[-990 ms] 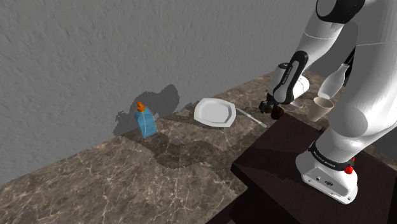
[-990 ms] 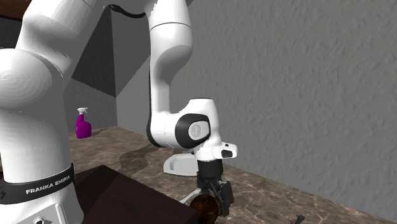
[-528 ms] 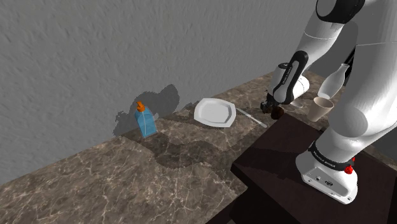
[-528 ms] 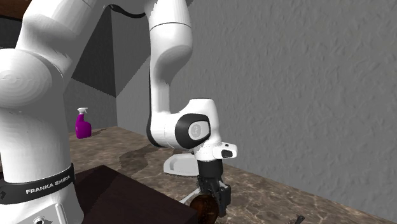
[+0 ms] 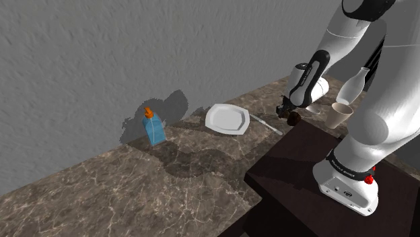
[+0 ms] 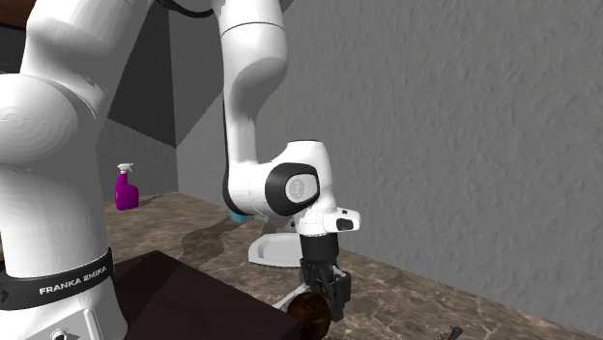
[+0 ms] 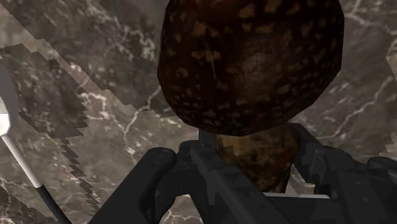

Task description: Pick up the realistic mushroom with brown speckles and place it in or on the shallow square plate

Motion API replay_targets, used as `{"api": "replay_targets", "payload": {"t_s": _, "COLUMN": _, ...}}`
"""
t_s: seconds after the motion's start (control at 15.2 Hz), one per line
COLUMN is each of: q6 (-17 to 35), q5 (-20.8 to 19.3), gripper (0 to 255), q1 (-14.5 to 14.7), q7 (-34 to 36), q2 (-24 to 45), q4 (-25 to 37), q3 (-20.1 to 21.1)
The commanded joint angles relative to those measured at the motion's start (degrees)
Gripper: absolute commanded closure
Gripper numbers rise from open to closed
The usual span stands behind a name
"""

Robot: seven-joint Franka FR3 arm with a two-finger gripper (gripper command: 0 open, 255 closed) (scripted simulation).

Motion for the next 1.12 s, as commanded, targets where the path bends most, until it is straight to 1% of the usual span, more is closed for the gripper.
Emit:
{"api": "replay_targets", "payload": {"t_s": 0.0, "q6": -1.72, "q5": 0.06, "gripper": 255, "q1": -0.83, "q7": -0.56, "q2": -2.15, "q4": -0.63, "q3": 0.62}}
{"api": "replay_targets", "payload": {"t_s": 0.4, "q6": -6.88, "q5": 1.31, "gripper": 255, "q1": -3.0, "q7": -2.63, "q2": -8.9, "q4": -2.3, "q3": 2.9}}
{"api": "replay_targets", "payload": {"t_s": 0.86, "q6": -13.12, "q5": 4.57, "gripper": 255, "q1": -4.6, "q7": -6.08, "q2": -16.45, "q4": -3.66, "q3": 5.15}}
{"api": "replay_targets", "payload": {"t_s": 0.92, "q6": -13.34, "q5": 4.7, "gripper": 255, "q1": -4.6, "q7": -6.21, "q2": -16.7, "q4": -3.69, "q3": 5.17}}
{"api": "replay_targets", "payload": {"t_s": 1.06, "q6": -14.28, "q5": 4.31, "gripper": 255, "q1": -2.16, "q7": -2.25, "q2": -16.1, "q4": -2.62, "q3": 6.4}}
